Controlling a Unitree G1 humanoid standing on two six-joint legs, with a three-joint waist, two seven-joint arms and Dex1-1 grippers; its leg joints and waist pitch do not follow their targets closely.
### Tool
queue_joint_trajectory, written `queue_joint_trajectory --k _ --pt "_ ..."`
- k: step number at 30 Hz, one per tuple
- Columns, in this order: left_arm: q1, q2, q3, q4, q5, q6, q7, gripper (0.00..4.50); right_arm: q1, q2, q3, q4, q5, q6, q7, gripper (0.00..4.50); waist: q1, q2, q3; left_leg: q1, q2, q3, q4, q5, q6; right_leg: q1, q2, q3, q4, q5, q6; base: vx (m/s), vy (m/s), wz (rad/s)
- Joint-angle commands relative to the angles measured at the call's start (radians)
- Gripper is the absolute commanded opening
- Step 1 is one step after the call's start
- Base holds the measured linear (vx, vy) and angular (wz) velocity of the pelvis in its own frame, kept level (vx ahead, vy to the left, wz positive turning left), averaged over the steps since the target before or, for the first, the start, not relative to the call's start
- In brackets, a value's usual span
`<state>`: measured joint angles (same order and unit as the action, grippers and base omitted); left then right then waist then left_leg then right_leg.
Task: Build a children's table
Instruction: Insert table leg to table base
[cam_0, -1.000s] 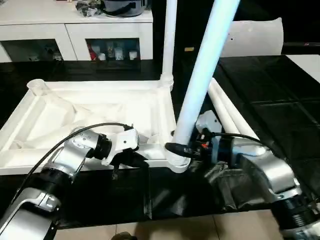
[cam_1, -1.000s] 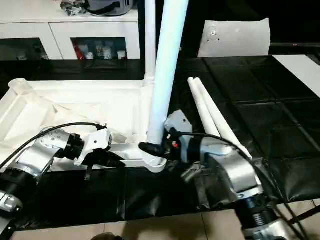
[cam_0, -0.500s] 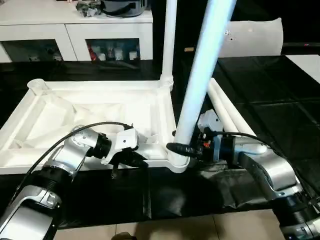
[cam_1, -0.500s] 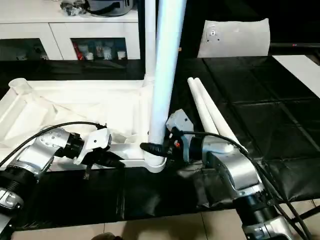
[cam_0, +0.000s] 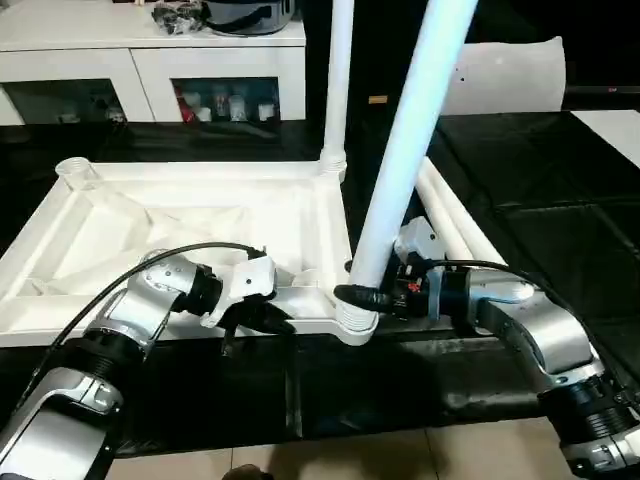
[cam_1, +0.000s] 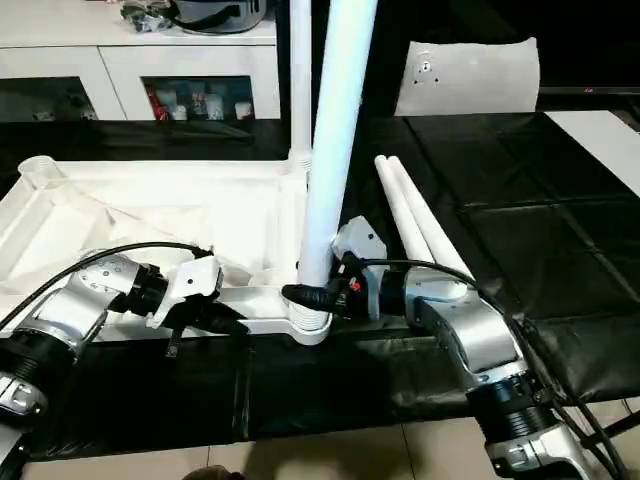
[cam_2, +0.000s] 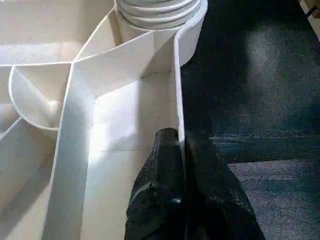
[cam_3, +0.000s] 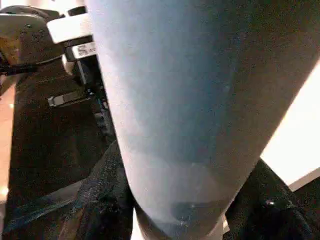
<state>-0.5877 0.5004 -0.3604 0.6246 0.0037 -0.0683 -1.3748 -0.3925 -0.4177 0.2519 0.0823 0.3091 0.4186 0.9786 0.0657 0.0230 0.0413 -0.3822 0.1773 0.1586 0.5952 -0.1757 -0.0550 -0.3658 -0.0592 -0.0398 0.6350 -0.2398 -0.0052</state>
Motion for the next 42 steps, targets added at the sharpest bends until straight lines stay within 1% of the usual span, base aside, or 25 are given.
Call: queue_joint_trajectory --k 1,3,7,9,11,12,14,15,16,17,18,19,20,22,27,28,30,33,34,36,37,38,39,41,42 --pt "-0.022 0.001 -0.018 -0.004 0.023 -0.03 -0.021 0.0 0.03 -0.015 0.049 0.042 -0.026 0.051 0.015 1.88 0.0 0.003 -0.052 0.024 0.055 -0.011 -0.078 -0.235 -0.002 0.029 -0.084 0.045 -0.08 -0.064 -0.251 0.0 0.0 0.0" --pt "-0.023 -0.001 -0.016 -0.004 0.022 -0.031 -0.017 0.0 0.029 -0.011 0.045 0.045 -0.026 0.048 0.012 1.88 0.002 0.005 -0.053 0.024 0.055 -0.011 -0.077 -0.234 -0.002 0.029 -0.085 0.046 -0.079 -0.067 -0.251 0.0 0.0 0.0" --pt "-0.021 -0.003 -0.013 -0.009 0.015 -0.03 -0.019 0.0 0.024 0.01 0.036 0.073 -0.029 0.037 -0.003 1.88 0.003 0.002 -0.052 0.024 0.055 -0.01 -0.078 -0.238 -0.002 0.027 -0.086 0.046 -0.08 -0.074 -0.25 0.0 0.0 0.0" --pt "-0.018 -0.003 -0.012 -0.015 0.014 -0.027 -0.02 0.0 0.021 0.023 0.023 0.088 -0.028 0.032 -0.021 1.88 0.003 0.002 -0.051 0.024 0.055 -0.011 -0.08 -0.249 -0.007 0.026 -0.086 0.046 -0.082 -0.103 -0.244 0.0 0.0 0.0" --pt "-0.015 -0.002 -0.011 -0.017 0.013 -0.028 -0.019 0.0 0.02 0.04 0.004 0.103 -0.016 0.032 -0.036 1.88 0.002 0.003 -0.051 0.024 0.055 -0.011 -0.08 -0.252 -0.009 0.026 -0.087 0.046 -0.083 -0.111 -0.243 0.0 0.0 0.0" --pt "-0.012 -0.002 -0.01 -0.018 0.012 -0.028 -0.019 0.0 0.022 0.05 -0.011 0.111 -0.003 0.04 -0.045 1.88 0.003 0.007 -0.051 0.025 0.056 -0.012 -0.081 -0.258 -0.012 0.024 -0.088 0.047 -0.083 -0.113 -0.244 0.0 0.0 0.0" --pt "-0.01 -0.002 -0.009 -0.019 0.01 -0.027 -0.019 0.0 0.026 0.058 -0.025 0.118 0.01 0.047 -0.049 1.88 0.001 0.006 -0.051 0.026 0.056 -0.012 -0.082 -0.266 -0.015 0.023 -0.086 0.046 -0.083 -0.109 -0.246 0.0 0.0 0.0" --pt "-0.009 -0.002 -0.008 -0.02 0.008 -0.026 -0.018 0.0 0.029 0.061 -0.034 0.122 0.019 0.051 -0.051 1.88 0.002 0.011 -0.051 0.026 0.056 -0.013 -0.082 -0.268 -0.017 0.024 -0.087 0.047 -0.082 -0.107 -0.247 0.0 0.0 0.0" --pt "-0.007 -0.003 -0.006 -0.022 0.006 -0.024 -0.017 0.0 0.036 0.066 -0.046 0.128 0.028 0.054 -0.056 1.88 0.002 0.009 -0.051 0.025 0.056 -0.013 -0.083 -0.267 -0.017 0.025 -0.086 0.046 -0.082 -0.097 -0.248 0.0 0.0 0.0" --pt "-0.003 -0.003 0.0 -0.028 -0.001 -0.017 -0.017 0.0 0.057 0.072 -0.064 0.134 0.043 0.06 -0.06 1.88 0.003 0.008 -0.052 0.025 0.056 -0.012 -0.082 -0.263 -0.016 0.025 -0.087 0.047 -0.082 -0.085 -0.25 0.0 0.0 0.0" --pt "-0.001 -0.003 0.003 -0.03 -0.004 -0.014 -0.015 0.0 0.07 0.074 -0.073 0.138 0.046 0.059 -0.062 1.88 0.007 0.021 -0.052 0.025 0.055 -0.014 -0.082 -0.263 -0.017 0.025 -0.088 0.046 -0.08 -0.079 -0.25 0.0 0.0 0.0" --pt "-0.001 -0.003 0.003 -0.03 -0.004 -0.014 -0.014 0.0 0.071 0.074 -0.073 0.138 0.046 0.059 -0.062 1.88 0.004 0.016 -0.052 0.025 0.056 -0.012 -0.083 -0.268 -0.016 0.024 -0.086 0.046 -0.084 -0.078 -0.248 0.0 0.0 0.0" --pt "0.001 -0.002 0.011 -0.034 -0.011 -0.006 -0.009 0.0 0.112 0.077 -0.084 0.138 0.051 0.05 -0.07 1.88 0.007 0.015 -0.054 0.024 0.056 -0.013 -0.083 -0.26 -0.016 0.027 -0.086 0.045 -0.081 -0.057 -0.251 0.0 0.0 0.0" --pt "0.003 -0.001 0.014 -0.036 -0.013 -0.003 -0.005 0.0 0.128 0.08 -0.09 0.139 0.051 0.046 -0.075 1.88 0.009 0.015 -0.054 0.025 0.056 -0.012 -0.082 -0.257 -0.014 0.027 -0.087 0.045 -0.08 -0.05 -0.251 0.0 0.0 0.0" --pt "0.006 -0.001 0.031 -0.037 -0.021 0.007 0.019 0.0 0.212 0.104 -0.128 0.124 0.066 0.005 -0.112 1.88 0.015 0.014 -0.053 0.025 0.057 -0.012 -0.085 -0.268 -0.015 0.026 -0.088 0.046 -0.085 -0.08 -0.241 0.0 0.0 0.0" --pt "0.003 -0.005 0.041 -0.034 -0.026 0.009 0.037 0.0 0.231 0.114 -0.141 0.115 0.069 -0.014 -0.128 1.88 0.017 0.028 -0.052 0.026 0.057 -0.014 -0.088 -0.29 -0.023 0.024 -0.087 0.046 -0.087 -0.08 -0.237 0.0 0.0 0.0" --pt "0.0 -0.015 0.056 -0.03 -0.035 0.017 0.059 0.0 0.263 0.129 -0.159 0.092 0.07 -0.045 -0.155 1.88 0.02 0.025 -0.052 0.026 0.057 -0.015 -0.089 -0.3 -0.025 0.025 -0.089 0.046 -0.088 -0.087 -0.235 0.0 0.0 0.0" --pt "0.0 -0.023 0.062 -0.032 -0.039 0.024 0.075 0.0 0.297 0.127 -0.149 0.056 0.051 -0.08 -0.161 1.88 0.021 0.027 -0.048 0.027 0.057 -0.015 -0.093 -0.324 -0.028 0.022 -0.089 0.046 -0.094 -0.144 -0.223 0.0 0.0 0.0" --pt "0.0 -0.023 0.062 -0.032 -0.039 0.024 0.075 0.0 0.297 0.127 -0.148 0.055 0.05 -0.08 -0.161 1.88 0.019 0.026 -0.045 0.027 0.056 -0.016 -0.095 -0.352 -0.032 0.021 -0.09 0.048 -0.1 -0.203 -0.212 0.0 0.0 0.0" --pt "0.003 -0.027 0.061 -0.035 -0.038 0.026 0.08 0.0 0.315 0.11 -0.112 0.028 0.018 -0.103 -0.152 1.88 0.021 0.026 -0.045 0.028 0.057 -0.018 -0.097 -0.358 -0.037 0.019 -0.091 0.049 -0.103 -0.243 -0.196 0.0 0.0 0.0" --pt "0.004 -0.027 0.061 -0.037 -0.038 0.027 0.08 0.0 0.316 0.105 -0.104 0.023 0.01 -0.107 -0.151 1.88 0.02 0.027 -0.044 0.028 0.058 -0.019 -0.097 -0.355 -0.037 0.018 -0.09 0.05 -0.103 -0.241 -0.194 0.0 0.0 0.0" --pt "0.005 -0.027 0.06 -0.04 -0.038 0.027 0.082 0.0 0.318 0.091 -0.081 0.015 -0.011 -0.116 -0.142 1.88 0.019 0.02 -0.044 0.027 0.058 -0.018 -0.097 -0.344 -0.032 0.018 -0.09 0.05 -0.102 -0.233 -0.194 0.0 0.0 0.0" --pt "0.006 -0.026 0.058 -0.042 -0.037 0.027 0.082 0.0 0.317 0.081 -0.066 0.012 -0.025 -0.122 -0.134 1.88 0.02 0.023 -0.045 0.026 0.058 -0.018 -0.097 -0.338 -0.031 0.018 -0.09 0.05 -0.101 -0.226 -0.194 0.0 0.0 0.0" --pt "0.006 -0.024 0.053 -0.042 -0.034 0.025 0.082 0.0 0.313 0.071 -0.049 0.015 -0.041 -0.131 -0.123 1.88 0.019 0.024 -0.046 0.026 0.058 -0.017 -0.096 -0.323 -0.025 0.018 -0.088 0.05 -0.099 -0.185 -0.197 0.0 0.0 0.0" --pt "0.007 -0.021 0.048 -0.044 -0.029 0.021 0.076 0.0 0.301 0.066 -0.036 0.027 -0.05 -0.137 -0.112 1.88 0.017 0.014 -0.047 0.025 0.057 -0.015 -0.095 -0.312 -0.017 0.02 -0.087 0.05 -0.099 -0.17 -0.201 0.0 0.0 0.0"
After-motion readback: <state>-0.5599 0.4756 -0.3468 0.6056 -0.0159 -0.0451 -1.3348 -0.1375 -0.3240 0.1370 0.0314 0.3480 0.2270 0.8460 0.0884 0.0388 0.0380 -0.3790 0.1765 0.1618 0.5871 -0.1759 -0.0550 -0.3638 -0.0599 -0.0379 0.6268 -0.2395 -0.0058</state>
